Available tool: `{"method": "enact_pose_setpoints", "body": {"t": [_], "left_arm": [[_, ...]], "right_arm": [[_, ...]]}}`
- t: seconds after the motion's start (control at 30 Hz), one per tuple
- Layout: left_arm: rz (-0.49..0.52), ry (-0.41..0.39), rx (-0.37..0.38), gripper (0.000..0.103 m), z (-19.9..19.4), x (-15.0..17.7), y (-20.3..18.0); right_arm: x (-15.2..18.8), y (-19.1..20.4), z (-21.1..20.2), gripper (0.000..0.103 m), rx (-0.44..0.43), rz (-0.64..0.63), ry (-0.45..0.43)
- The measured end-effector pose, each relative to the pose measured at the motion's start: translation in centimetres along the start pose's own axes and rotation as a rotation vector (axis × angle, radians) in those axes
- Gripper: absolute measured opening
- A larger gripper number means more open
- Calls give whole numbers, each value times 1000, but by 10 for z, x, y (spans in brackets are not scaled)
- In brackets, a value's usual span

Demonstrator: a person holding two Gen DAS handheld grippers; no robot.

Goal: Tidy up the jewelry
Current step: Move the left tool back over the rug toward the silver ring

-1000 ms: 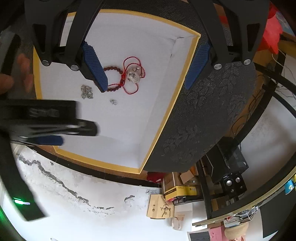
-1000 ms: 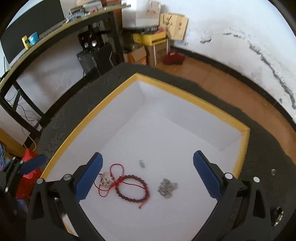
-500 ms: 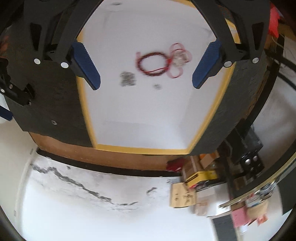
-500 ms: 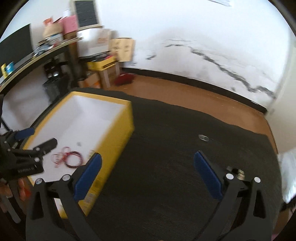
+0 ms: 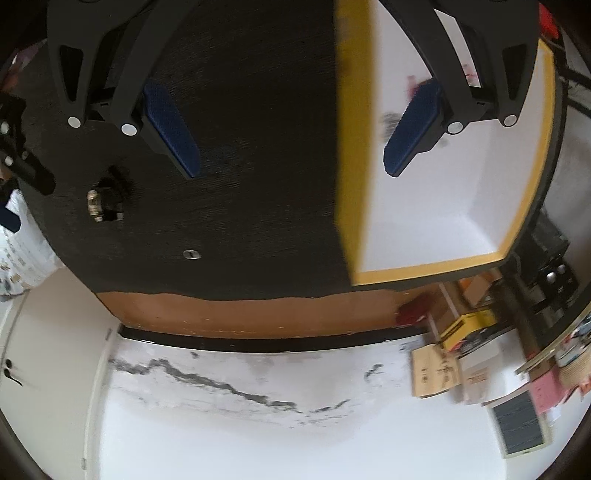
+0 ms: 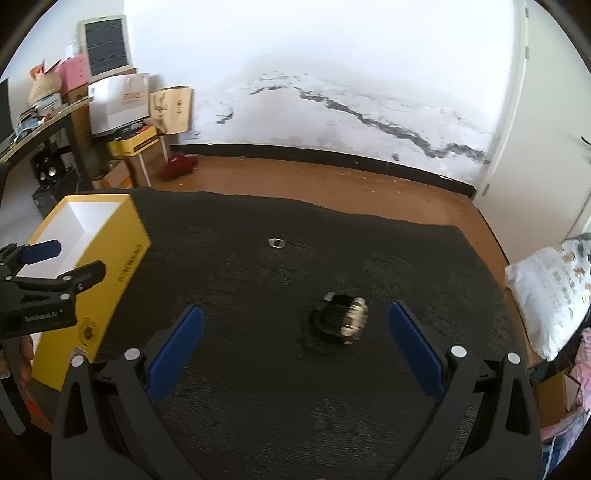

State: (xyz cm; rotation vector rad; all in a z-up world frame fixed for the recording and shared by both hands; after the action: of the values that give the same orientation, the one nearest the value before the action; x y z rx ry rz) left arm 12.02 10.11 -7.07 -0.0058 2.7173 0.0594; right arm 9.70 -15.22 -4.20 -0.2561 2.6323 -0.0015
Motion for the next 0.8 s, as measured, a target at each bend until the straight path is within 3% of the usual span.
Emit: {"method": "enact_pose_setpoints", "body": {"t": [0.17, 0.5, 0.8], "left_arm": [[46, -4, 13, 97, 8, -9, -46], [65, 7, 34, 97, 29, -24, -97], [43, 34, 73, 97, 92, -53, -124]], "right_arm": [[15, -31, 6, 96, 8, 32, 16], [27, -73, 20, 96, -3, 88, 37], [29, -98, 24, 96, -21, 128, 47]]}}
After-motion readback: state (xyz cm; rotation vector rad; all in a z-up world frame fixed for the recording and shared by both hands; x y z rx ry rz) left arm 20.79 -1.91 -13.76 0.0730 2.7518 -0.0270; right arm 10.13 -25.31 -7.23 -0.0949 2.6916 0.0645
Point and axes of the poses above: each gripper's, at about its wrist camera, not at the fingertips, and z roughly the way its jaws point, y to its left, x to its underside, the point moved 8 cm from there along z, roughly the way its jaws point, and after that the axes turned 15 degrees about y, right-handed, at the moved point
